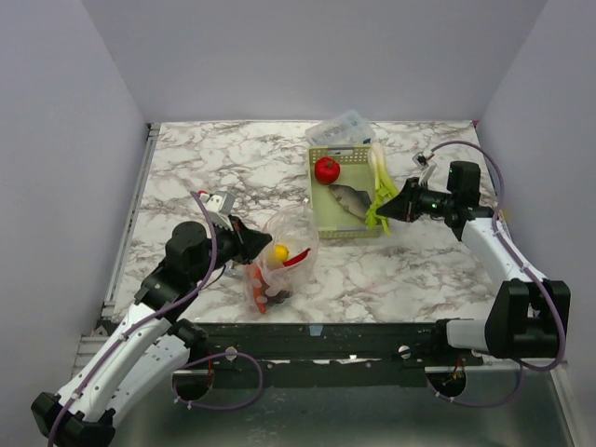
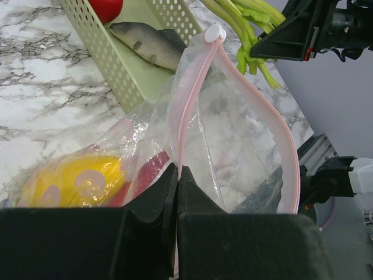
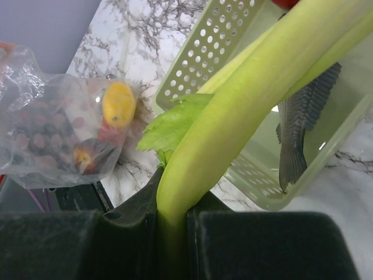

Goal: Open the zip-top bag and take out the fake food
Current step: Pick up the fake vegetable from the zipper food storage bag, then place the fake vegetable in the bin.

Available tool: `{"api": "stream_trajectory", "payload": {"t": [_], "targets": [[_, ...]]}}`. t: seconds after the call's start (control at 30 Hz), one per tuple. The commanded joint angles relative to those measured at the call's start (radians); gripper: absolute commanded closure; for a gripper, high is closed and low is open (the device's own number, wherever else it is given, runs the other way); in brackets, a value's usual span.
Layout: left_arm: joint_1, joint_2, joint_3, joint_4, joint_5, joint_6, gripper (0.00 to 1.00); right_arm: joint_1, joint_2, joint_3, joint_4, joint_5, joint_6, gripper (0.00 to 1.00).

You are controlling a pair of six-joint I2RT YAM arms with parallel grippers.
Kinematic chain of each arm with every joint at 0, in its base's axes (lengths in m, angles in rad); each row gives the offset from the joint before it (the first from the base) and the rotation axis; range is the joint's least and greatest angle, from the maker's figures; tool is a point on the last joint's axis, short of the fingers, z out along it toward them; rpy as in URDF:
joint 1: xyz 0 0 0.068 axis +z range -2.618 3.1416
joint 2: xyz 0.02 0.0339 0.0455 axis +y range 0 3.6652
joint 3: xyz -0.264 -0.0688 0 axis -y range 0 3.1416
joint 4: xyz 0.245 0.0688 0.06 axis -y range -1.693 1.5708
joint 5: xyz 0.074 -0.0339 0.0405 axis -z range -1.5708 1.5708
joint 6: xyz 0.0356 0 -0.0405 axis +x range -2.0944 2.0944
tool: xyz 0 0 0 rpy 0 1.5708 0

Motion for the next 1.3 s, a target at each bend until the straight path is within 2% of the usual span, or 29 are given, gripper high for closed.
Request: {"api": "stream_trajectory", "payload": {"t": [0.0,0.67,0.9,1.0,1.07,1.1,1.27], "targets": [[0.007,0.001,0.032,-0.003,-0.033,0.013,1.00,0.014,-0.003,0.059,0.000,-0.034,-0.060,1.00],[0.007,-0.039,0.017,-0.008,-0.052,0.003,1.00,0.015,0.079,-0.076,0.145,-0.073,0.085,0.97],[0.008,-0.047,0.011,-0.007,-0.045,0.006,1.00,0.015,0.180,-0.018,0.132,-0.061,0.106,0.93],[0.008,-0.052,0.006,-0.009,-0.046,0.007,1.00,0.015,0.237,0.034,0.103,-0.069,0.105,0.71],[0.008,-0.057,0.004,-0.011,-0.044,0.007,1.00,0.015,0.257,0.071,0.053,-0.084,0.069,0.49],[0.008,-0.059,0.004,-0.015,-0.044,0.008,1.00,0.015,0.257,0.089,0.013,-0.092,0.039,0.41],[0.008,-0.070,0.001,-0.019,-0.045,0.007,1.00,0.015,0.166,0.110,-0.070,-0.057,-0.079,0.22]]}}
